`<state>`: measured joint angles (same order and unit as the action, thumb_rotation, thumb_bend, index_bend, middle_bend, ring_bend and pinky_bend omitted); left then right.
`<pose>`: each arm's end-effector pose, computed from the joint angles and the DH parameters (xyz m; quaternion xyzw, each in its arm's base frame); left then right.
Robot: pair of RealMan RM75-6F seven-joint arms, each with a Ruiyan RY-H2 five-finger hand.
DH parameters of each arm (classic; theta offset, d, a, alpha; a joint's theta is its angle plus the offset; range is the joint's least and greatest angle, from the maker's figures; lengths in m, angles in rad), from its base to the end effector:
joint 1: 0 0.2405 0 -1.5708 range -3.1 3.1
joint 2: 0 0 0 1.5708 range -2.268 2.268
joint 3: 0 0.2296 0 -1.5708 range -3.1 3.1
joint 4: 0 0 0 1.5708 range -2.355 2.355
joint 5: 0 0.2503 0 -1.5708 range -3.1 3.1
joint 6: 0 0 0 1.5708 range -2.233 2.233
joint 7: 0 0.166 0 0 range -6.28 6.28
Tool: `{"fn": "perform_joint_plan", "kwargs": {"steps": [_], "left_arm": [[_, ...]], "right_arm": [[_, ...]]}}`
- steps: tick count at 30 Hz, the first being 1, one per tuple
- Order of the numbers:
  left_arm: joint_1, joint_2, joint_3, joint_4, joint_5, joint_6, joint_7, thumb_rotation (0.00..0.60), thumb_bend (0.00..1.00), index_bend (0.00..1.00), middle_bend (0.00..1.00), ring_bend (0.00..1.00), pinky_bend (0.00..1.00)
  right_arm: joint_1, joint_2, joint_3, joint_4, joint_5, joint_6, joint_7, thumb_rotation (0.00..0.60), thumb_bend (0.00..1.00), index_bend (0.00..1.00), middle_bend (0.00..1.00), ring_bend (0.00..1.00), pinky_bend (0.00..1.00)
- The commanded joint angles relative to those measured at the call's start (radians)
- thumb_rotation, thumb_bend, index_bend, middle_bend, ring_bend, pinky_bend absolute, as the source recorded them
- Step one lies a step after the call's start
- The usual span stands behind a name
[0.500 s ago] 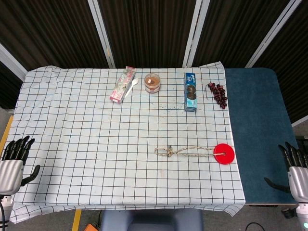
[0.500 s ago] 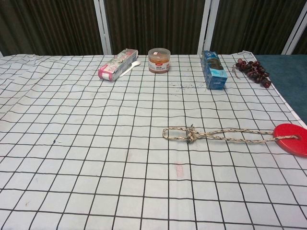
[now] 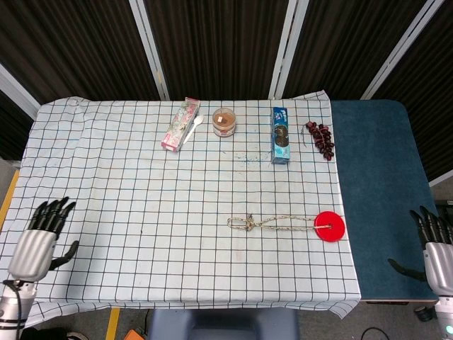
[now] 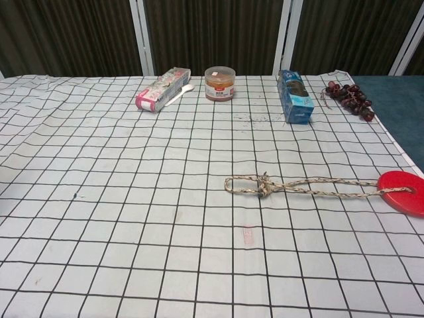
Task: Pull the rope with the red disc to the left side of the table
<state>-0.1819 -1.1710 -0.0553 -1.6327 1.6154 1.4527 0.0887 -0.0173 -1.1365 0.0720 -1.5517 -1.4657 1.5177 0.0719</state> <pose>-0.2531 0.2288 0.0816 -0.6545 -0.3304 -0.4242 0.5315 -0.3353 -0.1773 0.1232 0.5441 -0.4152 0.3792 0.6227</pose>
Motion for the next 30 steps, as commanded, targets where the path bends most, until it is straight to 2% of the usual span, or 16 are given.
{"fn": "perform_joint_plan", "kwargs": {"steps": [1,5,14,20,24,26,30], "left_arm": [[-0.085,-0.052,-0.007,-0.019,0.035,-0.097,0.022,0.600,0.39,0.00,0.00,0.00,0.00],[-0.176,-0.131,-0.038,-0.019,0.019,-0.204,0.050,0.600,0.39,0.00,0.00,0.00,0.00],[-0.392,-0.358,-0.137,0.037,-0.148,-0.466,0.102,0.600,0.40,0.00,0.00,0.00,0.00],[-0.507,-0.481,-0.178,0.092,-0.247,-0.573,0.183,0.600,0.41,0.00,0.00,0.00,0.00],[-0.543,-0.521,-0.191,0.118,-0.285,-0.600,0.202,0.600,0.41,0.00,0.00,0.00,0.00],[-0.601,-0.575,-0.216,0.183,-0.335,-0.651,0.226,0.600,0.41,0.00,0.00,0.00,0.00],[-0.662,-0.624,-0.244,0.256,-0.405,-0.695,0.241,0.600,0.42,0.01,0.00,0.00,0.00]], "right_arm": [[0.003,0.005,0.008,-0.003,0.010,-0.003,-0.005,0.600,0.11,0.00,0.00,0.00,0.00],[0.004,0.012,0.016,0.001,0.020,-0.001,0.003,0.600,0.11,0.00,0.00,0.00,0.00],[-0.016,0.027,0.010,0.030,0.035,0.007,0.051,0.600,0.11,0.00,0.00,0.00,0.00],[-0.028,0.028,0.012,0.054,0.048,0.011,0.087,0.600,0.11,0.00,0.00,0.00,0.00],[-0.030,0.028,0.012,0.059,0.050,0.011,0.095,0.600,0.11,0.00,0.00,0.00,0.00],[-0.032,0.028,0.013,0.063,0.053,0.011,0.103,0.600,0.11,0.00,0.00,0.00,0.00],[-0.036,0.028,0.014,0.070,0.059,0.010,0.110,0.600,0.11,0.00,0.00,0.00,0.00]]}}
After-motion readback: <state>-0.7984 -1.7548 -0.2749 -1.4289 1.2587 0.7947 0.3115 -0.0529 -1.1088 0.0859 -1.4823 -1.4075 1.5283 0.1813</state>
